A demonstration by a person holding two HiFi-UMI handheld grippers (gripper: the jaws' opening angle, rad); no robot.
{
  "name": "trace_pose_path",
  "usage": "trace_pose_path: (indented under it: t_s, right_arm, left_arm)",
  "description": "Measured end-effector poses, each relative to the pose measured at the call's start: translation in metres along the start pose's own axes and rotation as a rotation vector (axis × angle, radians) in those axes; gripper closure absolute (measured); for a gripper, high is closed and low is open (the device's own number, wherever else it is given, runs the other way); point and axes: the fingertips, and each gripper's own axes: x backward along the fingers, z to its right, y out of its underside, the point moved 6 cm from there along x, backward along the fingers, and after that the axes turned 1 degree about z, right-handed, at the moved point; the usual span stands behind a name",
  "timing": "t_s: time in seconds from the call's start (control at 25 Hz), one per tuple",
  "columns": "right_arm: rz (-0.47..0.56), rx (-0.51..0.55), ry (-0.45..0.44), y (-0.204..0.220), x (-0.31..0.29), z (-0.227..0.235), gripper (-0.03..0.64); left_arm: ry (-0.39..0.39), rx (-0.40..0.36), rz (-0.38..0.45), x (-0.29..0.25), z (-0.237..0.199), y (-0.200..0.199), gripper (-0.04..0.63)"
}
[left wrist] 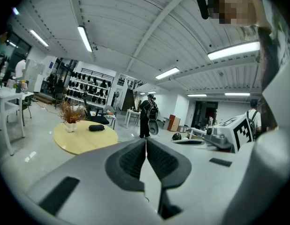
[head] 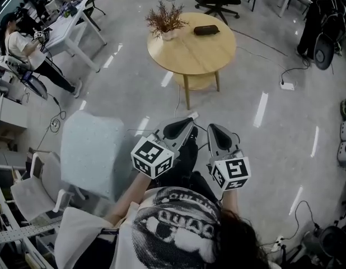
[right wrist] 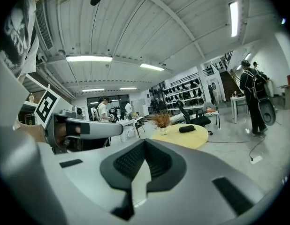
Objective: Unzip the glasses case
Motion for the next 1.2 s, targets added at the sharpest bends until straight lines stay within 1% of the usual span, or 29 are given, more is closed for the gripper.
trace_pose_path:
  t_s: [0.16, 0.28, 0.36, 0.56, 0.64, 0.72, 0.8, 0.96, 1.2]
  right_arm:
    - [-0.022, 0.009, 0.014, -0.009, -0.038, 0.04, 0.617]
    - [-0.033, 0.032, 0.029, -0.027, -0.075, 0.074, 0.617]
    - [-0.034, 0.045, 0.039, -0.042, -0.1, 0.093, 0.617]
    - [-0.047, 0.034, 0.042, -0.063, -0.159, 0.128, 0.617]
    - [-0.066, 0.04, 0.046, -0.066, -0.183, 0.142, 0.617]
    - [-0.084, 0.044, 0.056, -0.069, -0.204, 0.152, 0.617]
    - [-0.092, 0.039, 0.065, -0.071, -0.22, 0.161, 0.617]
    - [-0.111, 0.039, 0.073, -0.074, -0.246, 0.174, 0.617]
    - [-0.164, 0.037, 0.08, -0.071, -0.269, 0.189, 0.617]
  left_arm:
    - [0.016, 0.028, 0.004, -0.045, -0.033, -0.007, 0.58]
    - [0.024, 0.025, 0.012, -0.085, -0.067, -0.025, 0.58]
    - [0.024, 0.006, 0.017, -0.109, -0.093, -0.043, 0.58]
    - [-0.015, -0.053, 0.001, -0.159, -0.162, -0.072, 0.58]
    - [-0.033, -0.054, -0.01, -0.176, -0.189, -0.076, 0.58]
    - [-0.039, -0.04, -0.022, -0.19, -0.21, -0.076, 0.58]
    - [-0.03, -0.025, -0.032, -0.201, -0.226, -0.076, 0.58]
    - [-0.018, -0.026, -0.047, -0.221, -0.249, -0.076, 0.58]
    - [0.004, -0.019, -0.059, -0.238, -0.265, -0.077, 0.58]
